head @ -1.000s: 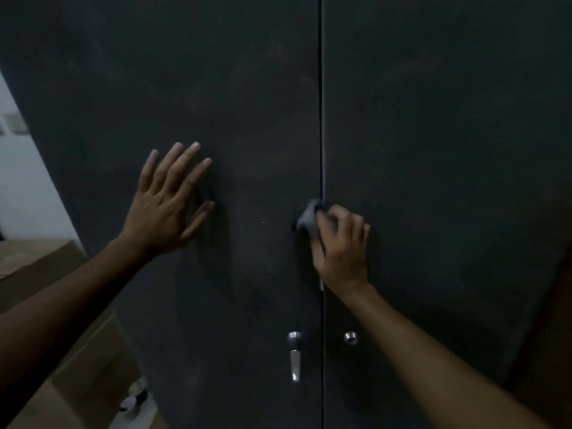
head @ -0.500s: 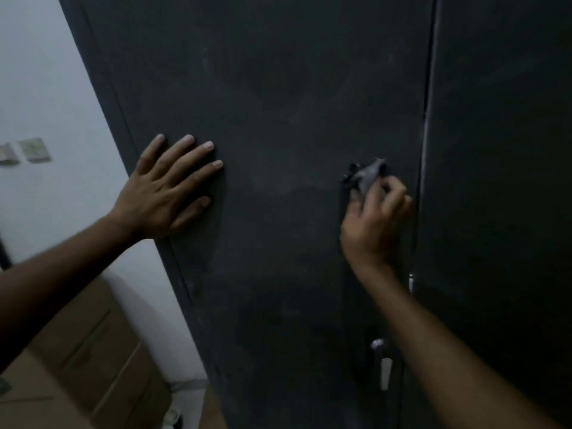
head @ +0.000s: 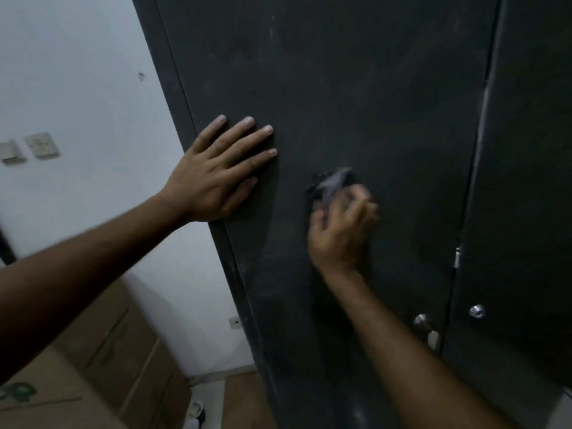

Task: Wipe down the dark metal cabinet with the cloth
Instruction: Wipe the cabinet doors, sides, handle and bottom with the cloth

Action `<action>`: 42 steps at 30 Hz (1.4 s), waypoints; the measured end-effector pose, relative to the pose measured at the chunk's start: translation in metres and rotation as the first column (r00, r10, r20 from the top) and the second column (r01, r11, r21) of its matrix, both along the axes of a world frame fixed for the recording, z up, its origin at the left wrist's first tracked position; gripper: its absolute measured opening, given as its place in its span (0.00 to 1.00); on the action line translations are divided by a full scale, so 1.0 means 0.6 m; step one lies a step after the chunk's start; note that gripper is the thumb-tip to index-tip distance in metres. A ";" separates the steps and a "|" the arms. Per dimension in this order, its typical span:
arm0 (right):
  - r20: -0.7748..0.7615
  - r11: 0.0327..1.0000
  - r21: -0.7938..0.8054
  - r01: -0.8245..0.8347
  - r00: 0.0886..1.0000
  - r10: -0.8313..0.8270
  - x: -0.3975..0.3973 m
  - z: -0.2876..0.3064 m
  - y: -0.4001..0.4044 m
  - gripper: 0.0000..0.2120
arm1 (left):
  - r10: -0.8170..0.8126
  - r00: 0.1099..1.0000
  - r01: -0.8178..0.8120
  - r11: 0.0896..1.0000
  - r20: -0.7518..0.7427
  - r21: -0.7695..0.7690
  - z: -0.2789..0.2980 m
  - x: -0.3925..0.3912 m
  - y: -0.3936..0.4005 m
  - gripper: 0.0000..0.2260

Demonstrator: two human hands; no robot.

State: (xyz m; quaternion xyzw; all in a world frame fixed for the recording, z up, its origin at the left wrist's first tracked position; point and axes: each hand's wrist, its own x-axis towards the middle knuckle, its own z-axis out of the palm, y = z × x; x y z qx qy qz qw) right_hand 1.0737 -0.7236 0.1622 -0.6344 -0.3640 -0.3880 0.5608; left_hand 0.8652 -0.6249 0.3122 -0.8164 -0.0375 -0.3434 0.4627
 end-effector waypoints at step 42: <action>0.268 0.967 -0.174 -0.186 0.936 0.228 -0.058 0.051 -0.025 0.15 | -0.119 0.987 0.133 0.984 0.111 -0.123 0.009 -0.008 -0.030 0.16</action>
